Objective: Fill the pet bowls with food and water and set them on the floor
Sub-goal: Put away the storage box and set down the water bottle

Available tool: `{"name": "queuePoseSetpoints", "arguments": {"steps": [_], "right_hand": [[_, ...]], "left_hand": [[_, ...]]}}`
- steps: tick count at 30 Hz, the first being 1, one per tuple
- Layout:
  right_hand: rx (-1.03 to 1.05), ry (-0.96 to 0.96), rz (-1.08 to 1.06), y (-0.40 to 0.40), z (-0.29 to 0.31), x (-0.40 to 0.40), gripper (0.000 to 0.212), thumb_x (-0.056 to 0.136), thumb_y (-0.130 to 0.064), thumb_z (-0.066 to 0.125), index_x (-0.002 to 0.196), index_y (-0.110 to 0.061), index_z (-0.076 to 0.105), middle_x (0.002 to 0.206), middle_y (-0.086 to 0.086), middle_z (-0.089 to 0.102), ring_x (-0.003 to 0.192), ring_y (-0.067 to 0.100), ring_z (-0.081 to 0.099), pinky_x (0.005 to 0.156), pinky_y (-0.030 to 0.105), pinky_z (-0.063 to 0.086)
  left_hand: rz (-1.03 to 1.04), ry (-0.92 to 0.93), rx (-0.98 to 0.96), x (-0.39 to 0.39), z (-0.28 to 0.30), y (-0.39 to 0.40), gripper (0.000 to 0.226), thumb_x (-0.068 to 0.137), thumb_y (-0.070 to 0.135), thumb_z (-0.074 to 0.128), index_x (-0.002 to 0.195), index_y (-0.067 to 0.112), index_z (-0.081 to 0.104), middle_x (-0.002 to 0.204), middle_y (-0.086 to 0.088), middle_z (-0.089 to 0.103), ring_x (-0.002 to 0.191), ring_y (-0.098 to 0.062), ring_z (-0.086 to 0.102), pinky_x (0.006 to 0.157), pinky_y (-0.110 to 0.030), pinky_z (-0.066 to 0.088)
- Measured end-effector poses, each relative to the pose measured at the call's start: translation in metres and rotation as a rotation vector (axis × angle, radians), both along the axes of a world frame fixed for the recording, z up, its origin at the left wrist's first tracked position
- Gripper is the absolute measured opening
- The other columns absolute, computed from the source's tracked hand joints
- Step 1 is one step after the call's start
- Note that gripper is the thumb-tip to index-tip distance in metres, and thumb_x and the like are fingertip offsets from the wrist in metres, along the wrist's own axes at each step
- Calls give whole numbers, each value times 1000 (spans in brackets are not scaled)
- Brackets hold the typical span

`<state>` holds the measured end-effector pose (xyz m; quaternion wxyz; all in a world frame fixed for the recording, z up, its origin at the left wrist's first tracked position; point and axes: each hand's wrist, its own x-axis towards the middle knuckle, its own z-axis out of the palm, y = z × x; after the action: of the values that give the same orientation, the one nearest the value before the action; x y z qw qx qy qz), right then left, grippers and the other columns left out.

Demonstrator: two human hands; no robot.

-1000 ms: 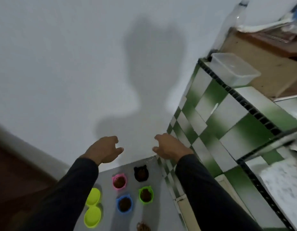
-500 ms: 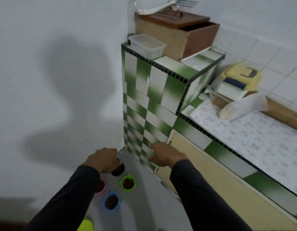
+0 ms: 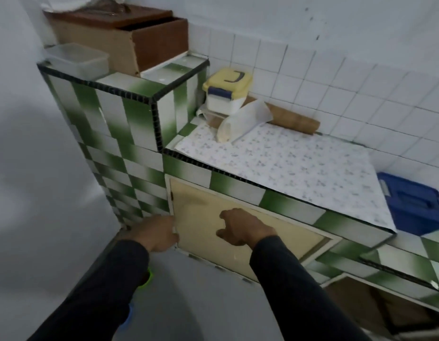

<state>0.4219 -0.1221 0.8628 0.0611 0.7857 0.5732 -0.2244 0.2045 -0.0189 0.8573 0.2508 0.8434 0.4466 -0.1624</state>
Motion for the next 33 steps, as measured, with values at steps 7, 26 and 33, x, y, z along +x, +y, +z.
{"name": "queuePoseSetpoints", "arguments": {"steps": [7,26,33], "right_hand": [[22,5,-150,-116,-2,90,55,94,-48,58,140,-20,50,137,11,54,122,35,55,99,50,49],[40,71,-504,-343,-16,224,46,96,-42,61,134,-18,55,135,11,59,120,31,58,102,48,49],[-43,94,-637,-383,-27,268,20,84,-37,50,93,-23,60,108,9,71,89,31,65,84,44,58]], "left_hand": [[-117,65,12,116,-7,-79,58,97,51,57,146,20,50,146,-5,55,126,-26,56,106,-40,48],[-519,111,101,321,-19,-250,60,98,54,53,150,25,46,149,-6,52,129,-28,54,105,-42,49],[-637,72,68,384,-23,-283,54,98,50,55,147,25,51,147,-6,54,127,-27,55,105,-42,49]]}}
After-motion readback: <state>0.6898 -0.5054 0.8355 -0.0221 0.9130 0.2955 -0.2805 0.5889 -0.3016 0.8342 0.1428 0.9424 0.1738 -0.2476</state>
